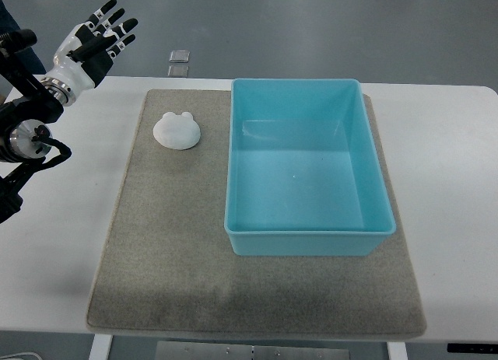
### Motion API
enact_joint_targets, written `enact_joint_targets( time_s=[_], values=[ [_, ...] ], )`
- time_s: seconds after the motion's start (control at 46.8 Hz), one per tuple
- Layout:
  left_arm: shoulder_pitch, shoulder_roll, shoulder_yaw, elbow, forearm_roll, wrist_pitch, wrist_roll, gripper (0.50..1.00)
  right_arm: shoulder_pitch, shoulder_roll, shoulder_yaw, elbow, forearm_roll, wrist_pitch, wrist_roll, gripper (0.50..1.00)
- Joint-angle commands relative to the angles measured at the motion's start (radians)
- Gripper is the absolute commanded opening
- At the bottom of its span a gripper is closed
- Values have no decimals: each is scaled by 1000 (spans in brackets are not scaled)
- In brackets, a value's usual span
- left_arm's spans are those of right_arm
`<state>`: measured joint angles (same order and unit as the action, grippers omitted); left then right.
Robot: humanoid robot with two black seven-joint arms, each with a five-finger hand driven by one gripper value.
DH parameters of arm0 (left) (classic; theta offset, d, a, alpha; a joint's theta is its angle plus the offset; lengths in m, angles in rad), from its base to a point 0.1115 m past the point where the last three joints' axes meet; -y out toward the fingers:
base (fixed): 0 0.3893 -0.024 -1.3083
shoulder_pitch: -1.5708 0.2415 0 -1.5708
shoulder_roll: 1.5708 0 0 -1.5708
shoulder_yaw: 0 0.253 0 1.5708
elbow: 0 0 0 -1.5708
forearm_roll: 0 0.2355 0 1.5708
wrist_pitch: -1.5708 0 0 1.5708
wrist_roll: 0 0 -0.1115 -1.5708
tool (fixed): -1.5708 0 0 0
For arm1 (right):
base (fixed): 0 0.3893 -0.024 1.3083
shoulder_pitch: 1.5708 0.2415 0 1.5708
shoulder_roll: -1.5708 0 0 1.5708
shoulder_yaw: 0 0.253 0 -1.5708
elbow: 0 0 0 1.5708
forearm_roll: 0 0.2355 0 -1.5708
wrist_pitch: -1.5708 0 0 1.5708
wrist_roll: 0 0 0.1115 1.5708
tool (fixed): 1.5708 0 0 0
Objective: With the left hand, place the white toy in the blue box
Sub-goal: 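Raise the left hand and open its fingers above the mat, then reach the left hand down toward the white toy on the mat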
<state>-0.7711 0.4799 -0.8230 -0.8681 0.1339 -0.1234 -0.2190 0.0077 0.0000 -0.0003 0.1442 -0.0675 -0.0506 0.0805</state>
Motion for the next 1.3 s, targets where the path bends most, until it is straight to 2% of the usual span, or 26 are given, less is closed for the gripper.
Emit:
enact_joint_targets(
  time_s=[0.0, 0.128, 0.342, 0.62, 0.727, 0.876, 1.005, 1.133, 1.283],
  values=[
    [-2, 26, 4, 0, 3, -22, 0, 994, 0, 0, 0, 0, 0, 0, 1, 936],
    [-4, 59, 4, 0, 96, -97, 0, 994, 0, 0, 0, 0, 0, 0, 1, 936],
    [-19, 126, 4, -3, 409, -166, -5, 994, 0, 0, 0, 0, 0, 0, 1, 936],
    [-34, 141, 10, -8, 490, -235, 1, 994, 0, 0, 0, 0, 0, 0, 1, 936],
    [-46, 137, 22, -3, 489, -200, 53, 994, 0, 0, -1, 0, 0, 0, 1, 936],
    [-56, 128, 30, -9, 492, -119, 58, 994, 0, 0, 0, 0, 0, 0, 1, 936],
    [-74, 129, 80, -22, 532, -114, 59, 994, 0, 0, 0, 0, 0, 0, 1, 936],
    [-85, 129, 94, -31, 673, -116, 58, 986, 0, 0, 0, 0, 0, 0, 1, 936],
    [-80, 137, 97, -101, 849, -125, 58, 986, 0, 0, -1, 0, 0, 0, 1, 936]
  ],
)
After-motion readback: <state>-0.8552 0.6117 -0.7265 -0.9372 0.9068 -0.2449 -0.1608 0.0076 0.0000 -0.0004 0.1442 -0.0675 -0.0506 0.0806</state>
